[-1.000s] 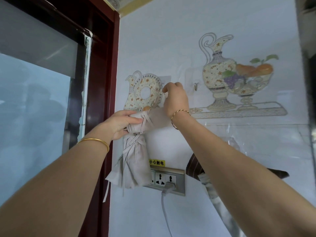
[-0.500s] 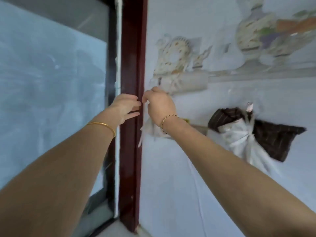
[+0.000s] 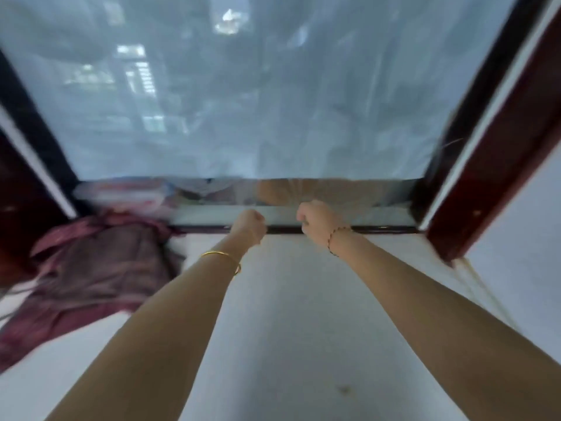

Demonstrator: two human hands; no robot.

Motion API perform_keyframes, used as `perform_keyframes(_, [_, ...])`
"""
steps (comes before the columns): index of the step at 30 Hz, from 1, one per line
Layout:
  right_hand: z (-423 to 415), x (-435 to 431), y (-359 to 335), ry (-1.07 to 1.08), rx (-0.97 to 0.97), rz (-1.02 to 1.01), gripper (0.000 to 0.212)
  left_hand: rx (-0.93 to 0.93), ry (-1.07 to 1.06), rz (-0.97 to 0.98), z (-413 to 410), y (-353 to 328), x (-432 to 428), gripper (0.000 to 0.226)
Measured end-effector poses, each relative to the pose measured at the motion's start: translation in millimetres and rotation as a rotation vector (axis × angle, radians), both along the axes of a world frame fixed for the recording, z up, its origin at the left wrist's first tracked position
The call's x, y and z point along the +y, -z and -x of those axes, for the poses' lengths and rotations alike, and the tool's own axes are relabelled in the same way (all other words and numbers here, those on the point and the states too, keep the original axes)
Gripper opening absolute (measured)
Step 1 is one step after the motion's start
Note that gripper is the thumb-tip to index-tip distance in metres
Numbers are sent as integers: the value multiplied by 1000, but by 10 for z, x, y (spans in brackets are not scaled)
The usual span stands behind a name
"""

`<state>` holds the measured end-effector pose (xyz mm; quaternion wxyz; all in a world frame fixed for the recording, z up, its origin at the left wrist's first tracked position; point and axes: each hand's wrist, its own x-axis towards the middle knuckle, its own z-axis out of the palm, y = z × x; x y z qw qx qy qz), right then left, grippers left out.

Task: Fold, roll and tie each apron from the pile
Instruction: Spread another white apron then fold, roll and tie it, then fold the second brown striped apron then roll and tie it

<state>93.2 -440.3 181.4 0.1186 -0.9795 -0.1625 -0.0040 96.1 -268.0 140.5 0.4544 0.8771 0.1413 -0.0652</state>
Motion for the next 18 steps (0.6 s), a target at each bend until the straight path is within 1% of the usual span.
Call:
perform_keyframes(2, [24,408,340,-59,112,10,26,48,-67,-188,150,171,468,36])
perform_keyframes(4, [19,801,626,-96,212,10,27,148,-173,-397,344,446,1011,39])
perform_keyframes(5, [14,933,747,-110,249,8,28,200,-188,-463,455,562,1252,40])
perform_keyframes(8, [-50,1375,1033,-152,355,19,31,272,-177,-615,532,689,1853,40])
perform_keyframes(10, [-98,1606,1150,-180,408,35,31,383,-82,-720,547,827,2207,40])
perform_keyframes(14, [-218,1962,1317,-212,468,45,30,581,154,-921,595,1129,2637,39])
perform_keyframes(16, [-261,2072,1392,-226,499,52,30,622,315,-998,618,1318,2756,43])
perform_keyframes(18, [-310,2162,1470,-227,524,50,31,612,411,-1030,608,1467,2862,48])
